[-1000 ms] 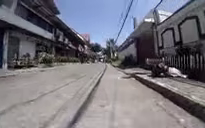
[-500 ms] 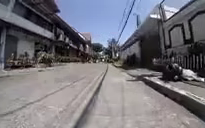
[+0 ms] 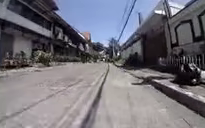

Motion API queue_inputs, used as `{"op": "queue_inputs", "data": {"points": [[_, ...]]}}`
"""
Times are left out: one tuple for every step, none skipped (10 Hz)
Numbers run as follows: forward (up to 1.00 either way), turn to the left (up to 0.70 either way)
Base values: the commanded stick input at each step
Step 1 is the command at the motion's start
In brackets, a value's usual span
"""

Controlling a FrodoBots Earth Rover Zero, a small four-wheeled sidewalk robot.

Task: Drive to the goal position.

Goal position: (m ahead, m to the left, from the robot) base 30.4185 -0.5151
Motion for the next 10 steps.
{"op": "queue_inputs", "data": {"points": [[1.0, 0.0], [1.0, 0.0], [1.0, 0.0], [1.0, 0.0], [1.0, 0.0], [1.0, 0.0], [1.0, 0.0], [1.0, 0.0], [1.0, 0.0], [1.0, 0.0]]}}
